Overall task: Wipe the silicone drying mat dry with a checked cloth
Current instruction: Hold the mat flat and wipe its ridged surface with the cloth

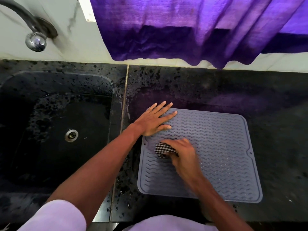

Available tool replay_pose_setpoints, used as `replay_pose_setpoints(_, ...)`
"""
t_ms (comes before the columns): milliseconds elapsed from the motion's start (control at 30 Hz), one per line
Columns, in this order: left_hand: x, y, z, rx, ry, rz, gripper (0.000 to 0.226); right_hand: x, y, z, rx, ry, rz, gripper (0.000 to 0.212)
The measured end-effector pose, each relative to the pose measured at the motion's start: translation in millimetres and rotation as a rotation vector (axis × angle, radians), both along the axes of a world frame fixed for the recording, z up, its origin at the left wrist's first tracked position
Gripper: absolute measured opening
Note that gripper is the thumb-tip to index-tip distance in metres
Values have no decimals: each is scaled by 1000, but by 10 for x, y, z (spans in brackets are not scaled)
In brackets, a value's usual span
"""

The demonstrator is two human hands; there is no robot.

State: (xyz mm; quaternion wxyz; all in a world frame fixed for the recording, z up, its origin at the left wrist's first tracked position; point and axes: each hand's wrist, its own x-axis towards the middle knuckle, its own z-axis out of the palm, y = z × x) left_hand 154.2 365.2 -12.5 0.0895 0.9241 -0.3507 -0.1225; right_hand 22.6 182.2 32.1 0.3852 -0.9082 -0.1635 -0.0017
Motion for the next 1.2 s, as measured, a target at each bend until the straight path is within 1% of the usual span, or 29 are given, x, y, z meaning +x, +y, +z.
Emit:
replay_pose_setpoints(133, -31, -30, 32, -65, 56, 39, 63, -117, -400, -42, -78, 6, -34, 34)
replay_pose_setpoints(233, -211, -125, -18, -174, -26, 20, 54, -216, -674, -93, -135, 23, -34, 32)
replay_pose_setpoints(333, -338, -168, -107, -173, -125, 10, 55, -245, -825, -103, -163, 10, -40, 35)
replay_pose_setpoints(467, -320, -158, -125, -182, -145, 18, 55, -250, -662, -165, -158, -3, -71, 33)
replay_pose_setpoints(567, -324, -166, -144, -197, -151, 33, 54, -272, -485, -201, -174, 37, -142, 55)
replay_pose_setpoints(633, -323, -169, -150, -212, -146, 42, 53, -281, -367, -181, -151, 39, -156, 59)
replay_pose_setpoints(733, -319, -165, -145, -226, -127, 49, 53, -269, -52, -173, -93, 36, -107, 63)
replay_pose_setpoints(800, -321, -169, -145, -226, -120, 49, 53, -253, 258, -152, -71, 29, -49, 55)
replay_pose_setpoints(867, -316, -172, -141, -234, -107, 54, 53, -228, 526, -111, -38, 33, 15, 40)
replay_pose_setpoints(933, -310, -169, -133, -233, -111, 51, 52, -181, 632, -71, -25, 44, 74, 38)
replay_pose_setpoints(1067, -306, -157, -149, -215, -130, 37, 52, -140, 323, 43, 2, 63, 216, 37)
replay_pose_setpoints(1100, -306, -155, -154, -208, -130, 36, 53, -141, 190, 63, -15, 53, 203, 41)
replay_pose_setpoints(1200, -314, -153, -155, -196, -123, 38, 54, -136, -134, 41, -83, 11, 75, 55)
